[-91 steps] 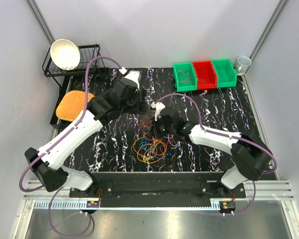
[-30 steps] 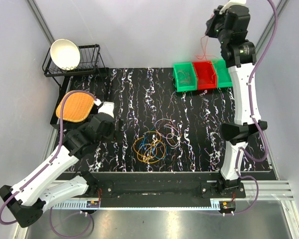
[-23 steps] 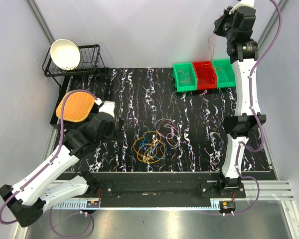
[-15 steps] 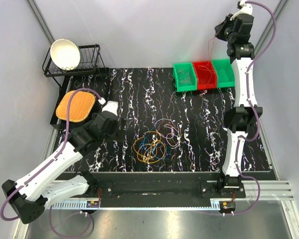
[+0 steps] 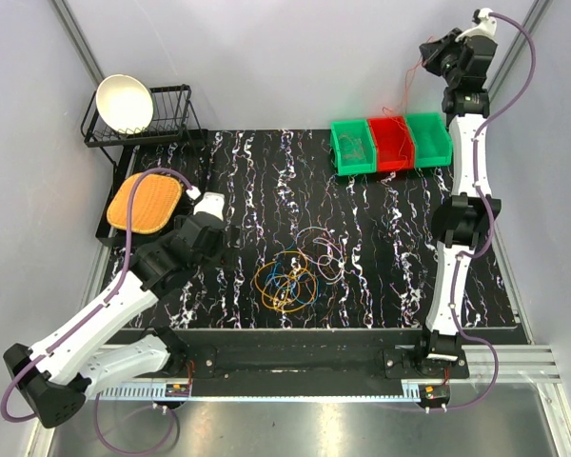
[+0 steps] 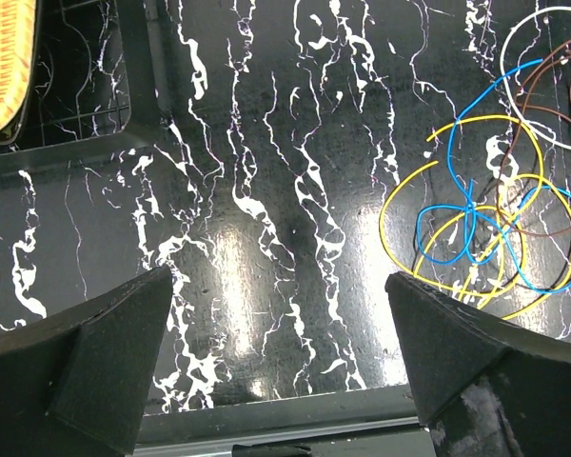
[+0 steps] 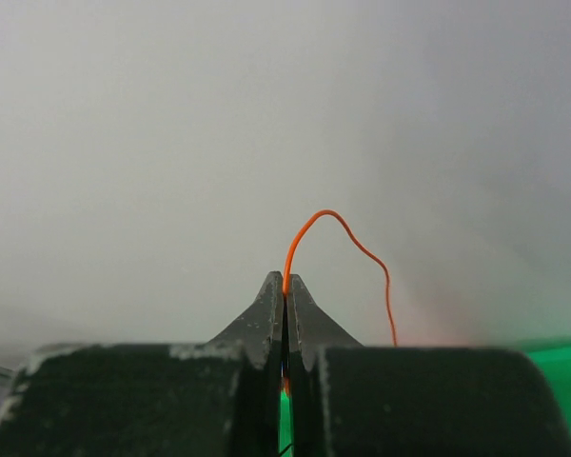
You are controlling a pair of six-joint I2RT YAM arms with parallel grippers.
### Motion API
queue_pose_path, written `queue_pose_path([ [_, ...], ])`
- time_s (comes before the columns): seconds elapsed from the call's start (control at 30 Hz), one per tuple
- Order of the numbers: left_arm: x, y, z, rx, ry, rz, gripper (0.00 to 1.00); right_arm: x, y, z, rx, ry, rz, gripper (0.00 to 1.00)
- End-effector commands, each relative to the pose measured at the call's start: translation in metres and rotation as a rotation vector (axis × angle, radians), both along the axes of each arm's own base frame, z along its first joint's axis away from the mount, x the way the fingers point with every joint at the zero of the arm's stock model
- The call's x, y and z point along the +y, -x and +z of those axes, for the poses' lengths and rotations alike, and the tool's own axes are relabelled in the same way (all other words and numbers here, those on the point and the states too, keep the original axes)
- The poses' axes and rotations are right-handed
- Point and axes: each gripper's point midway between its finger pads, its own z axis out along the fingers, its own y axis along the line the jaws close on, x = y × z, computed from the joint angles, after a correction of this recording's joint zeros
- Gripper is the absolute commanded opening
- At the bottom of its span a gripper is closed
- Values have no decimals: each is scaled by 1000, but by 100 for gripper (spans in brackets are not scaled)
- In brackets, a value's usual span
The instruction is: Untangle the cables
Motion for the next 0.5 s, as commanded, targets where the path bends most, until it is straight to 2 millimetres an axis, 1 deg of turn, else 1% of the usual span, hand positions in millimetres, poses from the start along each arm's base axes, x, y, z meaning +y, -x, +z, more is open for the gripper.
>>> queue_pose_path([
  [0.0, 3, -7, 13, -69, 21, 34, 99, 11, 29, 92, -230, -60, 73, 0],
  [0.07, 3, -7, 14, -72, 22, 36, 99, 10, 34, 103, -250, -74, 75, 0],
  [0.1, 4, -7, 14, -71, 18, 36, 99, 12, 41, 114, -269, -79, 81, 0],
  [0.13, 3, -7, 13, -69, 17, 34, 99, 12, 44, 118, -273, -82, 82, 0],
  [0.17, 3, -7, 14, -70, 18, 32, 99, 13, 51, 128, -286, -80, 84, 0],
  [0.33, 1, -7, 12, -64, 21, 32, 99, 17, 70, 149, -309, -82, 117, 0],
  [0.37, 3, -6, 12, -62, 21, 36, 99, 17, 76, 157, -319, -82, 119, 0],
  [0.4, 5, -5, 12, -60, 19, 44, 99, 16, 78, 160, -320, -87, 119, 0],
  [0.43, 10, -6, 15, -68, 14, 82, 99, 16, 80, 162, -326, -87, 118, 0],
  [0.47, 17, -1, 12, -46, -13, 101, 99, 18, 84, 167, -333, -88, 125, 0],
])
